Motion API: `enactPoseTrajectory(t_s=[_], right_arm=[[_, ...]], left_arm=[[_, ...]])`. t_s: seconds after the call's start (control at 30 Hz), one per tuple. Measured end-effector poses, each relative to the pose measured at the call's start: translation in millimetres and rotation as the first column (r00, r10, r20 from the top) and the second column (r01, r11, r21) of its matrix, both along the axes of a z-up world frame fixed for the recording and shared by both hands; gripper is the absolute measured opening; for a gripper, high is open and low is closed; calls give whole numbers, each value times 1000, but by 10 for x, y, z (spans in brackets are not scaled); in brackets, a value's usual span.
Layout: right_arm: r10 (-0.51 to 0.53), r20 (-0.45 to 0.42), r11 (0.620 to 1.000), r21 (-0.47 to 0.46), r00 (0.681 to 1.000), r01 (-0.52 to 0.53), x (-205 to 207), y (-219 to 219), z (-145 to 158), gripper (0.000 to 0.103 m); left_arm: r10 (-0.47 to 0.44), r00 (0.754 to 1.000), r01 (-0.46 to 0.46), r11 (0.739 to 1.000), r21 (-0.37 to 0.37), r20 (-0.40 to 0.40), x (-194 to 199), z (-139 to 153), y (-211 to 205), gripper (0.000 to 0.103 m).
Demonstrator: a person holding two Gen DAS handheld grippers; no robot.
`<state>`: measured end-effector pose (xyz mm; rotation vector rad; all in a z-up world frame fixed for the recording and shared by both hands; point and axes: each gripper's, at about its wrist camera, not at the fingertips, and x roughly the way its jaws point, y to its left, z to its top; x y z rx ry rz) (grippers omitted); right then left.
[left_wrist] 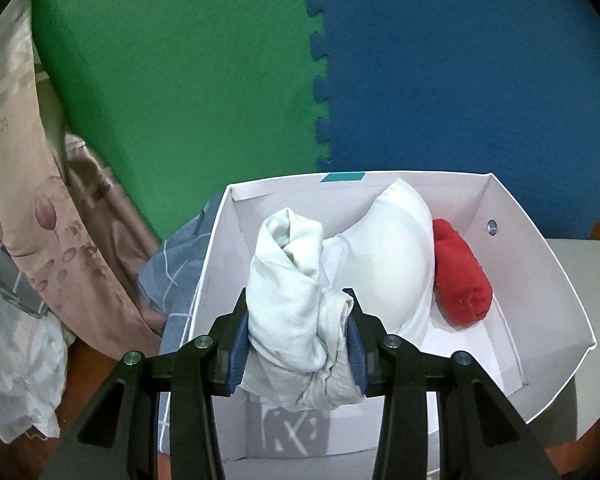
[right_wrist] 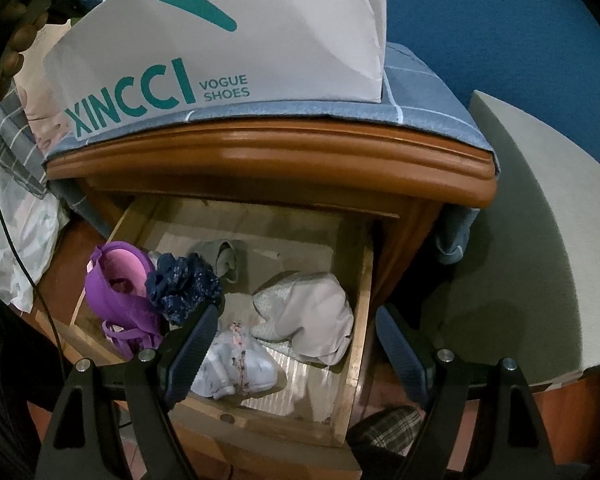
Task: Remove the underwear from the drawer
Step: 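Lift the white underwear with the left gripper and lower it into the box, then grasp the navy lace panties in the drawer with the right gripper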
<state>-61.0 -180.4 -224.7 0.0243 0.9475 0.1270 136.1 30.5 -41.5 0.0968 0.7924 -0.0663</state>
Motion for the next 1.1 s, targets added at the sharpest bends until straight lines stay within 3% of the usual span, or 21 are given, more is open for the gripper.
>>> enactPoseTrajectory(t_s=[0.37, 0.77, 0.93, 1.0, 1.1], right_arm=[[19, -20, 1000, 9, 1000, -19, 10, 22, -26, 84], [21, -33, 1000, 8, 999, -20, 18, 26, -51, 84], [23, -38, 1000, 6, 999, -23, 23, 26, -67, 84], [20, -38, 1000, 8, 999, -20, 20, 12, -65, 84], [5, -41, 1000, 23, 999, -4, 13, -40, -66, 84]], left_arm=[[17, 994, -18, 1000, -6, -105, 148, -171, 96, 38], [7, 991, 4, 996, 86, -131, 164, -349, -19, 40], [-14, 992, 30, 992, 121, -129, 148, -383, -63, 49], [-35, 992, 49, 992, 113, -124, 118, -359, -60, 63], [-72, 997, 73, 992, 104, -11, -83, -165, -28, 74]])
